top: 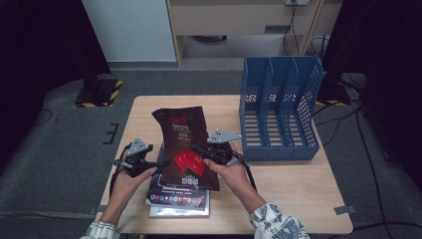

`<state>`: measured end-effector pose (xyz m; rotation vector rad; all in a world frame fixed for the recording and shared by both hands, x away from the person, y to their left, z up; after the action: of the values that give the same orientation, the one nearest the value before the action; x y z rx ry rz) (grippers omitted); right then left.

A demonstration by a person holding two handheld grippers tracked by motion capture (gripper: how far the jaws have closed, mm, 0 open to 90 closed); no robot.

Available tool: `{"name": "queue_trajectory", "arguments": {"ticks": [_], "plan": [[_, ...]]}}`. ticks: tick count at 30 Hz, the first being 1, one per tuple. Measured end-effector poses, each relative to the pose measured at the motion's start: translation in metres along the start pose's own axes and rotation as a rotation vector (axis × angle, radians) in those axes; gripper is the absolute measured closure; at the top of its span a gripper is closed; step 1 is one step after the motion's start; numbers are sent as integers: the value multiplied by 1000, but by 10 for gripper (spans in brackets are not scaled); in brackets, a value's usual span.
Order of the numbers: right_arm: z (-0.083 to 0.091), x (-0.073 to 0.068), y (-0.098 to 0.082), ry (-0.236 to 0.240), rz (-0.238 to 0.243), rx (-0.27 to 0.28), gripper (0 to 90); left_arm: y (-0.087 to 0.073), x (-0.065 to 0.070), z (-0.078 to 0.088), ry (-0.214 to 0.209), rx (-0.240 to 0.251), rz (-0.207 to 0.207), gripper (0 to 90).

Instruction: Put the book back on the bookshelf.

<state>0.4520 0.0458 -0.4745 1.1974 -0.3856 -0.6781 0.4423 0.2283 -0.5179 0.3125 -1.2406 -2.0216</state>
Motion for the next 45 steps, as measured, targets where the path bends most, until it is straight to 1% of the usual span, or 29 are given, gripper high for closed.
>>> {"name": "queue_trajectory", "arguments": {"ticks": [3, 6, 8, 10, 18, 22, 25, 27, 34, 37, 39, 40, 42, 44, 45], "plan": [[1, 0, 3, -2, 6, 10, 853, -1, 0, 1, -3, 2, 3, 67], [3, -1, 6, -4, 11, 23, 856, 2, 2, 4, -5, 23, 1, 68], [3, -1, 7, -2, 8, 25, 856, 4, 2, 5, -7, 27, -4, 68], [4, -2, 7, 1, 15, 31, 857, 5, 4, 5, -13, 35, -2, 72], [5, -5, 9, 6, 25, 44, 859, 6, 4, 5, -22, 34, -11, 71], [7, -4, 13, 7, 27, 61, 860, 8, 5, 6, -36, 49, -5, 71], [8, -3, 15, 9, 30, 73, 861, 10, 8, 7, -45, 48, -19, 71], [10, -4, 16, 12, 29, 77, 861, 10, 9, 6, -48, 47, -26, 72], [12, -6, 22, 20, 35, 96, 862, 12, 12, 2, -60, 48, -30, 70], [15, -6, 26, 25, 34, 114, 863, 14, 15, 0, -72, 50, -43, 68], [17, -6, 28, 28, 31, 122, 864, 15, 16, -2, -83, 55, -41, 66], [17, -6, 28, 28, 31, 122, 864, 15, 16, -2, -83, 55, -41, 66], [18, -6, 30, 35, 29, 129, 865, 16, 16, -6, -90, 48, -54, 65], [18, -6, 32, 40, 25, 138, 865, 17, 15, -8, -96, 49, -54, 65], [18, -7, 33, 43, 26, 141, 866, 20, 12, -11, -101, 58, -54, 65]]}}
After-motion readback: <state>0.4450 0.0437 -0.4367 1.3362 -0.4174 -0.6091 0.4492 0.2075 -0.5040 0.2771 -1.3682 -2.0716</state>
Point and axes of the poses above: each handheld gripper's, and its own axes: z roughly backward along the jaws, y roughly out of its top, x roughly to its right, the point moved 8 cm from there along -z, roughly forward along the jaws, and after that the axes turned 10 degrees about -y, right-handed, at the moved point
